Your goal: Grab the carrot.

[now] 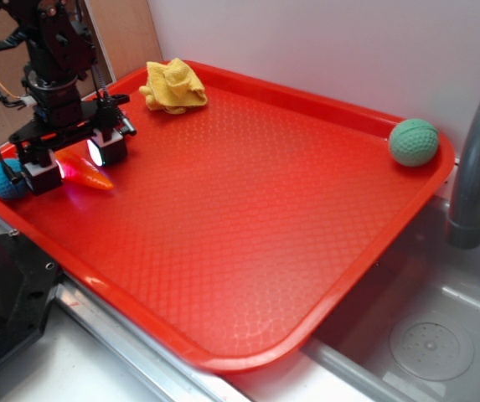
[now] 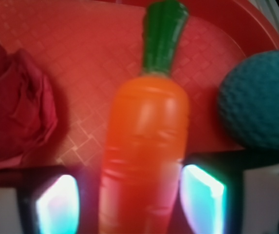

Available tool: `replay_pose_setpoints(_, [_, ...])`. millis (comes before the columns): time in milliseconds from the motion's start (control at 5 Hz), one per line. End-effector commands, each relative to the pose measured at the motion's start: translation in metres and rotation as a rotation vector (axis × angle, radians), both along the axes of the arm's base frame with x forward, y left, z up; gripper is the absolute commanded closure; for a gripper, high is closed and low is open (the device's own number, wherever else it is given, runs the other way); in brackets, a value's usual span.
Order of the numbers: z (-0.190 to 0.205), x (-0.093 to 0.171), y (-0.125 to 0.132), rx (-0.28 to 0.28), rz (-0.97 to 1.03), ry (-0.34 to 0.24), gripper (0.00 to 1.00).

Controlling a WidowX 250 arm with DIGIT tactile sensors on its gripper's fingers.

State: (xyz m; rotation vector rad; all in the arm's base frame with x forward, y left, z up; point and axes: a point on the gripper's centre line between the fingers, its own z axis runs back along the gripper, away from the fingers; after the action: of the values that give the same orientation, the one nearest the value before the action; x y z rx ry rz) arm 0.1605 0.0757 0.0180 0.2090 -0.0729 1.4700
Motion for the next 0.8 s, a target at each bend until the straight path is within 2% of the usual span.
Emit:
replay_pose_setpoints(0, [0.006, -0.014, 0.000, 0.006, -0.004, -0.013, 1.00])
replay_pose_setpoints(200, [0.031, -0.006, -0.012, 0.004, -0.218, 0.006, 1.00])
replay_pose_setpoints(400, [0.057, -0.001, -0.030, -0.048, -0.456, 0.011, 1.00])
replay_pose_setpoints(600, [0.086, 0.012, -0.057, -0.181, -0.703, 0.030, 1.00])
